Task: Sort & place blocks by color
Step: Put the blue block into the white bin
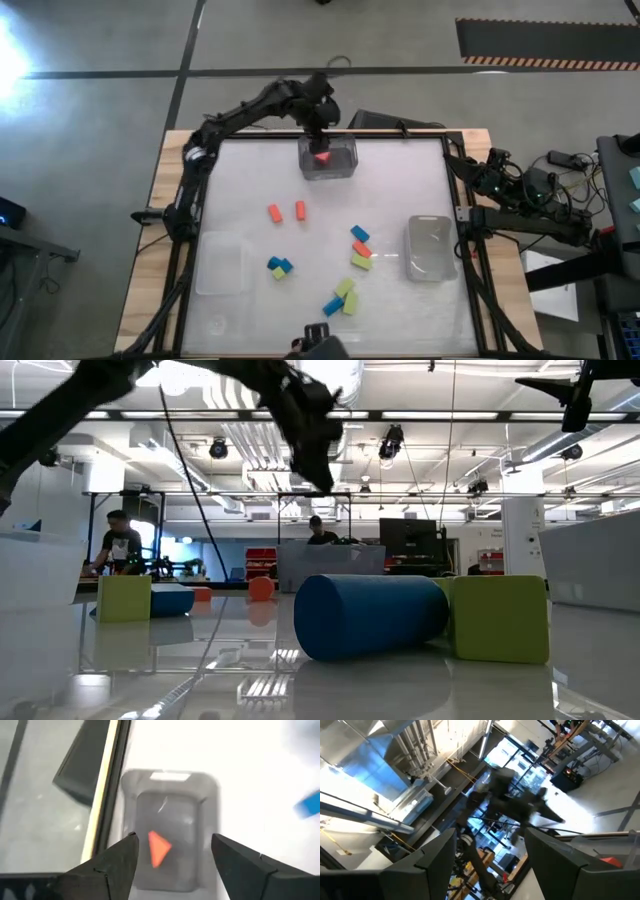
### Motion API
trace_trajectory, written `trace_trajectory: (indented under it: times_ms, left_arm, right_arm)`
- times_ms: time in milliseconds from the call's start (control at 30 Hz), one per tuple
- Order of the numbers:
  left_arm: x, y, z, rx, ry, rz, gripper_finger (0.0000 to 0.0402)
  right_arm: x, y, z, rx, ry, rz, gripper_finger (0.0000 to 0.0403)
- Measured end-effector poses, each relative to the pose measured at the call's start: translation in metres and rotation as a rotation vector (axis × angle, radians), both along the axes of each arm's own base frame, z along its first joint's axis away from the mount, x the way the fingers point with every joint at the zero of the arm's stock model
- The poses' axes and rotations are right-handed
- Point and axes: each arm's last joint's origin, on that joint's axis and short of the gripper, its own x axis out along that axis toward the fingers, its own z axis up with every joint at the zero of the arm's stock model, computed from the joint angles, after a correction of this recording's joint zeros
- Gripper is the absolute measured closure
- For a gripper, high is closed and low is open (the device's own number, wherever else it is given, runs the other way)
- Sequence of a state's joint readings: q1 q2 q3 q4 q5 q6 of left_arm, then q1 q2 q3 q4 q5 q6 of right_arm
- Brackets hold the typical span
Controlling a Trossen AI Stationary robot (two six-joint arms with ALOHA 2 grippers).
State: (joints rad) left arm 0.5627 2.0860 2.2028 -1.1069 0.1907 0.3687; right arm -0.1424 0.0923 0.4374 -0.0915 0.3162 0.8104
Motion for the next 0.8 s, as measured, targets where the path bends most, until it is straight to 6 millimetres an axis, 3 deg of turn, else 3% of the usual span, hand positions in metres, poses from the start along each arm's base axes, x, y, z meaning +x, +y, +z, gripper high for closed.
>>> trace_trajectory:
  times_ms: [200, 400, 600, 800]
  left_arm:
    - [-0.024, -0.035, 0.061, -0.114, -0.219, -0.010, 0.0169]
    - [-0.042, -0.083, 0.098, -0.154, -0.333, -0.052, 0.0169]
    - [-0.060, -0.126, 0.109, -0.189, -0.457, -0.090, 0.0169]
    - [-0.084, -0.153, 0.100, -0.268, -0.647, -0.042, 0.0169]
  right_arm:
    - [0.017, -0.002, -0.002, 0.008, 0.094, 0.004, 0.0177]
    - [0.036, -0.004, 0.010, -0.015, 0.185, 0.023, 0.0177]
    - [0.060, -0.007, 0.025, -0.010, 0.302, 0.033, 0.0177]
    - [0.087, -0.011, 0.031, 0.030, 0.521, 0.041, 0.0177]
